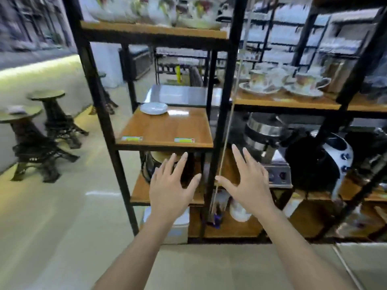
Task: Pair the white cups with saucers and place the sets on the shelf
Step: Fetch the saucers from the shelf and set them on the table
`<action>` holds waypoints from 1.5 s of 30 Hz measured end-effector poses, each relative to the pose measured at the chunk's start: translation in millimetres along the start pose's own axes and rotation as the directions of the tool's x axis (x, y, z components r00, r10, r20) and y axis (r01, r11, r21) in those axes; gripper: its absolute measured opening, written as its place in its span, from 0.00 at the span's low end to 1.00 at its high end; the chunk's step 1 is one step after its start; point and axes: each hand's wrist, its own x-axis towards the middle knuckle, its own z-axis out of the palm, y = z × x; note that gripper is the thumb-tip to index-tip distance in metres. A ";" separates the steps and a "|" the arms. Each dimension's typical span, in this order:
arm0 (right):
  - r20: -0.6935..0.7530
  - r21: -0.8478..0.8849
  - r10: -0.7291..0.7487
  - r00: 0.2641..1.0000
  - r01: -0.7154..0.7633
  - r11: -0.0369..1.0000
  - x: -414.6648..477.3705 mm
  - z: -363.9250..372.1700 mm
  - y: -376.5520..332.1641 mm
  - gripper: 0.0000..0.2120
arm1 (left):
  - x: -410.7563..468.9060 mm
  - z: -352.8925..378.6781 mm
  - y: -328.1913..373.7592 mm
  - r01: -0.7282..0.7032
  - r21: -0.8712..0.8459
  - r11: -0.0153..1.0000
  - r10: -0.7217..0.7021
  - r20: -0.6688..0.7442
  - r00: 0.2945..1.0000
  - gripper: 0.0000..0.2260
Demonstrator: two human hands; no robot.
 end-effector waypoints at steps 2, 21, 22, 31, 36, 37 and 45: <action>0.017 0.042 -0.021 1.000 0.021 0.999 28.0 23.0 -15.8 0.41 | 17.9 -4.6 -21.6 0.028 0.042 0.999 -0.027 -0.021 0.999 0.28; 0.096 0.229 -0.107 0.990 0.082 0.970 329.1 191.4 -70.7 0.41 | 292.2 59.8 -182.4 0.372 -0.198 0.907 -0.370 0.049 0.928 0.31; 0.125 0.238 -0.092 0.988 0.061 0.969 338.0 199.4 -74.5 0.41 | 304.2 64.1 -191.6 0.391 -0.255 0.884 -0.388 0.064 0.919 0.32; 0.462 0.589 0.250 0.851 -0.506 0.630 419.2 246.3 -95.1 0.43 | 403.7 92.8 -251.8 0.592 -0.732 0.336 -0.422 0.445 0.790 0.16; 0.607 0.673 0.284 0.742 -0.670 0.314 453.4 266.8 -88.6 0.45 | 431.9 104.3 -274.7 0.657 -0.752 -0.055 -0.496 0.592 0.635 0.29; 0.624 0.689 0.272 0.732 -0.680 0.248 459.5 270.3 -86.6 0.45 | 436.8 106.4 -277.3 0.650 -0.754 -0.094 -0.501 0.601 0.624 0.32; 0.723 0.682 0.209 0.658 -0.729 -0.064 493.0 292.3 -85.8 0.47 | 466.3 118.3 -278.0 0.631 -0.756 -0.175 -0.471 0.627 0.621 0.32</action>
